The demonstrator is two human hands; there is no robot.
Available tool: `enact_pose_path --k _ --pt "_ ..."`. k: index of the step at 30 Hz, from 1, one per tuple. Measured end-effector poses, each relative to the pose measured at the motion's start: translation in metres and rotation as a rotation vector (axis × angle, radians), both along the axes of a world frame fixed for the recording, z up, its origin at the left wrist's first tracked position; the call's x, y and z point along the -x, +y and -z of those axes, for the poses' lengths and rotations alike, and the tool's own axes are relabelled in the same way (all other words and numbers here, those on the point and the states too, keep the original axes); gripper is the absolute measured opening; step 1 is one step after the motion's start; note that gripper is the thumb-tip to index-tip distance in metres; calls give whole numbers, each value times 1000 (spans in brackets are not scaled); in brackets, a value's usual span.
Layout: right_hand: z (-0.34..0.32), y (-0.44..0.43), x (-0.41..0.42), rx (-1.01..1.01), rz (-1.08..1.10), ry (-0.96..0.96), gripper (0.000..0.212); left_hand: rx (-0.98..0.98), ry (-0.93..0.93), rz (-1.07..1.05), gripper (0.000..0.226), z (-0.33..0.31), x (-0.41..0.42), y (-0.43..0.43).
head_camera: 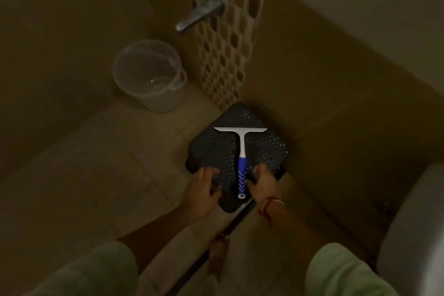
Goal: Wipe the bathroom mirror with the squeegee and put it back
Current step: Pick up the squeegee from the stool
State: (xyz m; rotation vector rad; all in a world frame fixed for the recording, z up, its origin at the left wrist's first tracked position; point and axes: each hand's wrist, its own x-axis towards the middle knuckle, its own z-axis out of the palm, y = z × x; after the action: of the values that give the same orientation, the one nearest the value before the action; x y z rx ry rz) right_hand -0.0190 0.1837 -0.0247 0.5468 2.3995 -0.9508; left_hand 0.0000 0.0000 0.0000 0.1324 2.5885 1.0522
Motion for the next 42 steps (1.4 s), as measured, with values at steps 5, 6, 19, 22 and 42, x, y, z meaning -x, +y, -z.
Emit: enact_pose_path --k 5,6,19,22,42 --pt "33 -17 11 -52 39 30 43 5 66 -66 41 20 -1 -5" --pt "39 -20 11 -67 64 36 44 -5 73 -71 42 23 -5 -5" --pt "37 -34 13 5 299 108 53 48 69 -59 42 16 -28 -16" --pt "2 -35 8 75 349 215 46 42 80 -68 42 -2 -33 -8" --pt "-420 66 -93 30 40 1614 32 -270 438 291 48 -363 -2 152"
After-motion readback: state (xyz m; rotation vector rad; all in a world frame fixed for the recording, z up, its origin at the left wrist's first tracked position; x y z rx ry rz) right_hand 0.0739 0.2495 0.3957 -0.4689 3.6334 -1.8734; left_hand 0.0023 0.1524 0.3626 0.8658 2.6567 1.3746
